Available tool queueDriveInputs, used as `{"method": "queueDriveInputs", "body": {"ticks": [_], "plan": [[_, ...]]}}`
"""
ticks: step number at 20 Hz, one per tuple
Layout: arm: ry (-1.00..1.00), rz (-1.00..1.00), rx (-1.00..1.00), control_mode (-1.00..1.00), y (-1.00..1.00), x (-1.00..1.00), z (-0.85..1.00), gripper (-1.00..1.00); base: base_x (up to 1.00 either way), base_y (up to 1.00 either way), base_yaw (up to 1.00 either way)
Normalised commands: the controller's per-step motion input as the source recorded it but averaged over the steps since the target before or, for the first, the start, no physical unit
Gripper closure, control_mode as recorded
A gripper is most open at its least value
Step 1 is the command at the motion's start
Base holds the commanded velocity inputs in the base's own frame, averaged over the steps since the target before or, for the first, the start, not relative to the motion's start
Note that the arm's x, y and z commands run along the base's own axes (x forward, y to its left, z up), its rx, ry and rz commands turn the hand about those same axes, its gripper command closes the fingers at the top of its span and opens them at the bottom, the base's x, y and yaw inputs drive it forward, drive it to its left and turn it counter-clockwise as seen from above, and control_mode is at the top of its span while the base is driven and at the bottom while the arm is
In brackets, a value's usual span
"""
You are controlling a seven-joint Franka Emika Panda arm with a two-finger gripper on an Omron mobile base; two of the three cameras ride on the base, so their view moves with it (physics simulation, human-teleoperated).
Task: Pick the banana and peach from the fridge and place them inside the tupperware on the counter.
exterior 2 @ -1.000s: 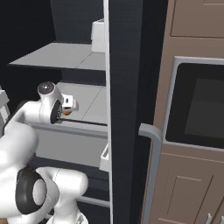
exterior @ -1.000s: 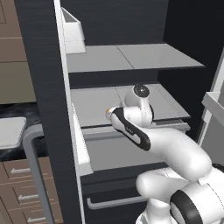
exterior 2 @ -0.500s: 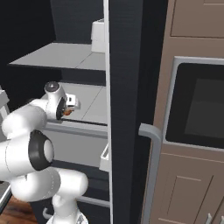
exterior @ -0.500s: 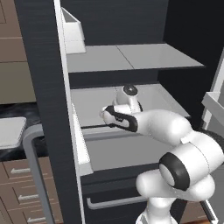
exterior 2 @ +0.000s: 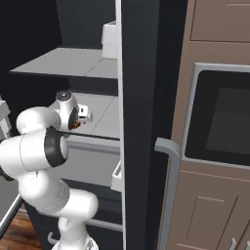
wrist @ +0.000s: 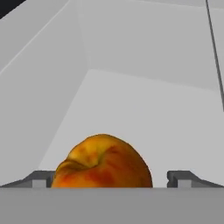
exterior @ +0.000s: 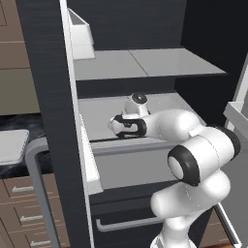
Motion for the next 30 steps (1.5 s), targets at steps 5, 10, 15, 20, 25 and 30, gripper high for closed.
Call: {"method": "queueDriveInputs", "body": {"ticks": [5, 10, 15, 20, 25, 30], "plan": [[0.11, -0.01, 0.00, -1.00, 0.13, 0.07, -0.35, 1.00, 0.00, 0.00, 0.00], [0.12, -0.06, 0.00, -1.00, 0.05, -0.36, -0.60, 1.00, 0.00, 0.00, 0.00], [0.00, -0.09, 0.00, -1.00, 0.00, -0.68, -0.54, 1.00, 0.00, 0.00, 0.00], [-0.24, -0.08, 0.00, -1.00, -0.32, -1.00, 0.07, 1.00, 0.00, 0.00, 0.00], [-0.15, 0.00, 0.02, -1.00, -0.65, -1.00, 0.92, 1.00, 0.00, 0.00, 0.00], [-0.07, 0.00, 0.02, -1.00, -0.65, -1.00, 0.98, 1.00, 0.00, 0.00, 0.00]]}}
